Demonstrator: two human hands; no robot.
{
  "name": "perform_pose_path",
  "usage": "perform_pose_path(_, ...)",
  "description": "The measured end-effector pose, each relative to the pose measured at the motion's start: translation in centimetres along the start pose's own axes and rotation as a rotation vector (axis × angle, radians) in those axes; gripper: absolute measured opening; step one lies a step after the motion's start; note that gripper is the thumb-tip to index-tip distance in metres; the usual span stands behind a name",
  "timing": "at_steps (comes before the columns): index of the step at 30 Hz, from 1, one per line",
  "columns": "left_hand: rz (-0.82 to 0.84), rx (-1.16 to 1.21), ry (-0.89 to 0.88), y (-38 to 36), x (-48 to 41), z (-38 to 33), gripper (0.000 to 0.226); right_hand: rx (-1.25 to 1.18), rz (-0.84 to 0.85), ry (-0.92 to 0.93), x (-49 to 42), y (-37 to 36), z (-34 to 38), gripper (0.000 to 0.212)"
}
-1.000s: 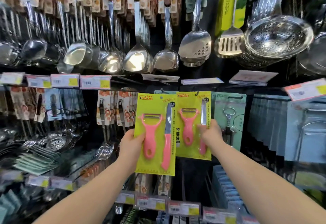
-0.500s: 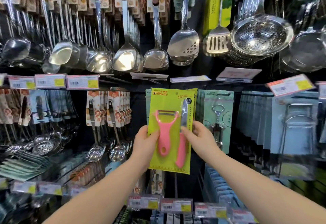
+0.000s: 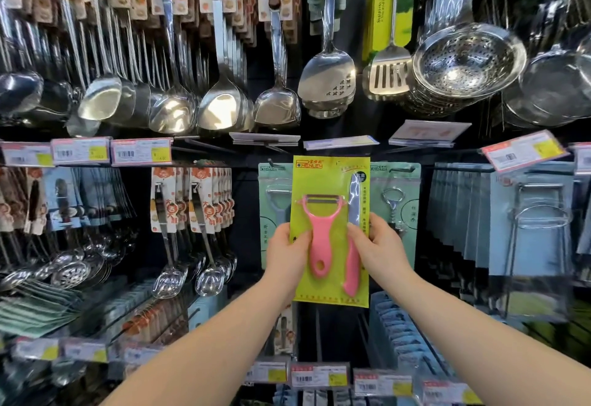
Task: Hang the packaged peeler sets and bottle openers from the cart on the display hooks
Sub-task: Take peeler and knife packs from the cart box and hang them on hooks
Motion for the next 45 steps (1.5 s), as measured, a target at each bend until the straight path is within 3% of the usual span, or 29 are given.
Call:
perform_pose_path(16,-0.039,0.012,0.002,-0.6,-0.6,0.8,0.011,0.034,-0.011,0.029,-1.4,-0.5,-1.4,0.055)
perform_pose_path(27,-0.048,-0.278,0.035,-1.2,-4.2,1.6,0.007,0.147,0.056,-0.111,-5.0,-1.7,-3.3,0.048)
perform_pose_path(32,-0.048,-0.342,0.105,-1.4,-5.9,1.7,0.021,0.208,0.099,-0.136,-5.9,-1.6,-3.5,0.045)
perform_pose_path(35,-0.008,-0.356,0.108,-1.0,-5.9,1.6,0.041,0.266,0.108,-0.164,-5.7,-1.1,-3.5,0.058)
perform_pose_path(38,0.017,-0.491,0.011,-0.4,-5.6,1.8,0.062,0.359,0.074,-0.131,-4.7,-0.1,-3.0,0.069)
perform_pose_path(41,0.027,-0.873,-0.192,0.1,-4.7,1.7,0.068,0.525,0.068,-0.073,-2.8,1.4,-2.3,0.064)
perform_pose_path(45,0.211,-1.242,-0.464,-1.5,-2.7,2.3,0.072,0.907,0.078,-0.006,0.5,3.9,-2.0,0.059)
Point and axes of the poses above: each hand's wrist, its own x-axis away from the middle knuckle, its own y-axis out of the back of the hand, z = x × y, the point moved 4 cm from there along -x, towards the middle knuckle, and after that the axes turned 1 degree about y, right-handed, at the moved point
